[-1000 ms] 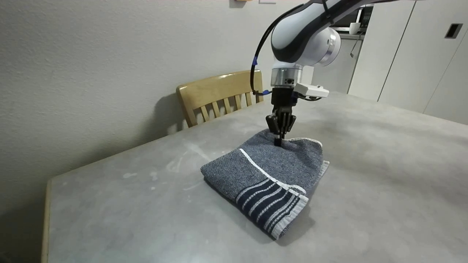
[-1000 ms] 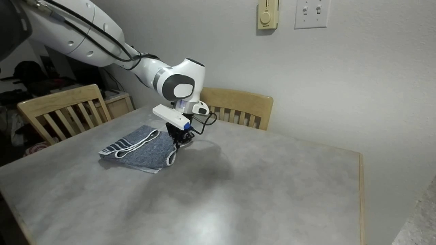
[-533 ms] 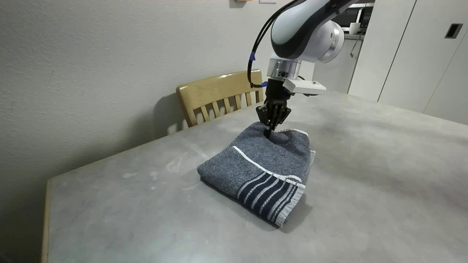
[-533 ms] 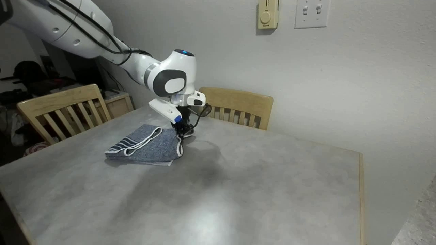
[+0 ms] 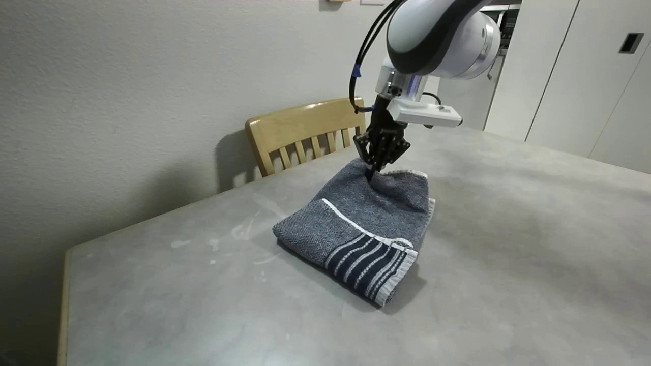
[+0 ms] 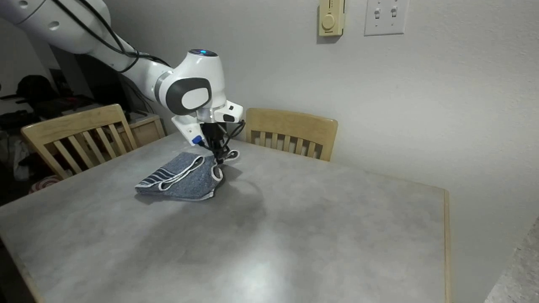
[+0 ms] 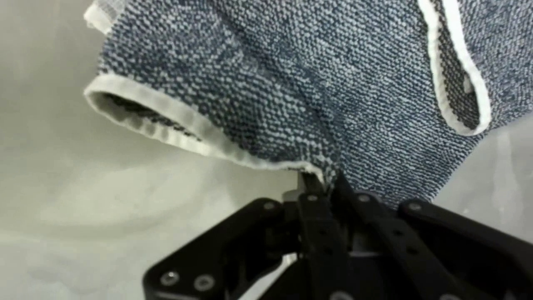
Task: Fold the towel
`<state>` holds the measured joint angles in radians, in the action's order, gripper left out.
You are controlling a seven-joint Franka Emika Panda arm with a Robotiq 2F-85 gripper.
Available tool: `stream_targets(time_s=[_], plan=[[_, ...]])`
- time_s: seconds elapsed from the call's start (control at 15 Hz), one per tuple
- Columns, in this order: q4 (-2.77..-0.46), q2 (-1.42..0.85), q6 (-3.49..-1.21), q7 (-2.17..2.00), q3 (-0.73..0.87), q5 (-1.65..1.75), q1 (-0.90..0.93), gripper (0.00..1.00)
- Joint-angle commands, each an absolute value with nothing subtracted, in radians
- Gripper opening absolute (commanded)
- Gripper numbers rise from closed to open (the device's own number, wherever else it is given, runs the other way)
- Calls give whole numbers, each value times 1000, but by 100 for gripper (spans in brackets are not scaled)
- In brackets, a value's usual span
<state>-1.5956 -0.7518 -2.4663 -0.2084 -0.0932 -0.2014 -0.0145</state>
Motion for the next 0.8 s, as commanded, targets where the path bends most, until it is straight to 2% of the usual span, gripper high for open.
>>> stream_targets(time_s=[0.0, 0.47, 0.73], plan=[[-1714, -656, -2559, -299, -37, -192, 64, 2], [-1734, -616, -2604, -572, 128, -8, 279, 2], [-1688, -643, -2549, -546, 94, 16, 290, 2]])
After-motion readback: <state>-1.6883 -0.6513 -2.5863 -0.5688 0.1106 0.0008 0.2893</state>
